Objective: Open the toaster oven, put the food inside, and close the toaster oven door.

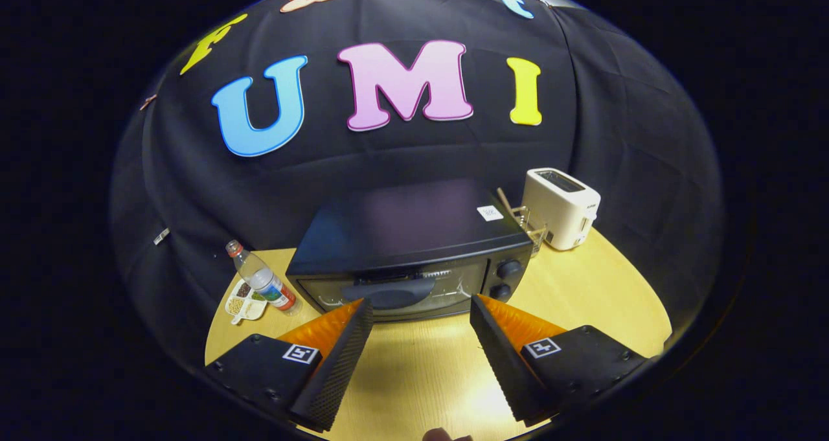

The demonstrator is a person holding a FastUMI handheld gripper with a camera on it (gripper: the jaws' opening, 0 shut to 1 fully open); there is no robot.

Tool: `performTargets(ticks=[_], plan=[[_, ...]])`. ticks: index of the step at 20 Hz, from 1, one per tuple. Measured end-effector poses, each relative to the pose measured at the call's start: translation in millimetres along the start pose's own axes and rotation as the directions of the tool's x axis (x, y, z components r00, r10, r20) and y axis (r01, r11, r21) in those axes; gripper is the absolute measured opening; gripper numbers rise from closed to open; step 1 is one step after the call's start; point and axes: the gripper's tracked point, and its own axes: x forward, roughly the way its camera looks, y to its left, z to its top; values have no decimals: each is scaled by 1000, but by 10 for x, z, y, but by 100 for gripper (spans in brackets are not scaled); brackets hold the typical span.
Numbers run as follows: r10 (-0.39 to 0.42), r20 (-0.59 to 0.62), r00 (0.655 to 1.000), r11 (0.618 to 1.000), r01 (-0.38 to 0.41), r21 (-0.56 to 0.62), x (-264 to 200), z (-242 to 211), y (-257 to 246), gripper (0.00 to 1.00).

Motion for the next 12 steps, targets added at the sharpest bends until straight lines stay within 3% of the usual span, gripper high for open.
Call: performTargets(ticks=[12], plan=[[43, 297, 954, 996, -18, -85, -973, 1263, -370, 99]])
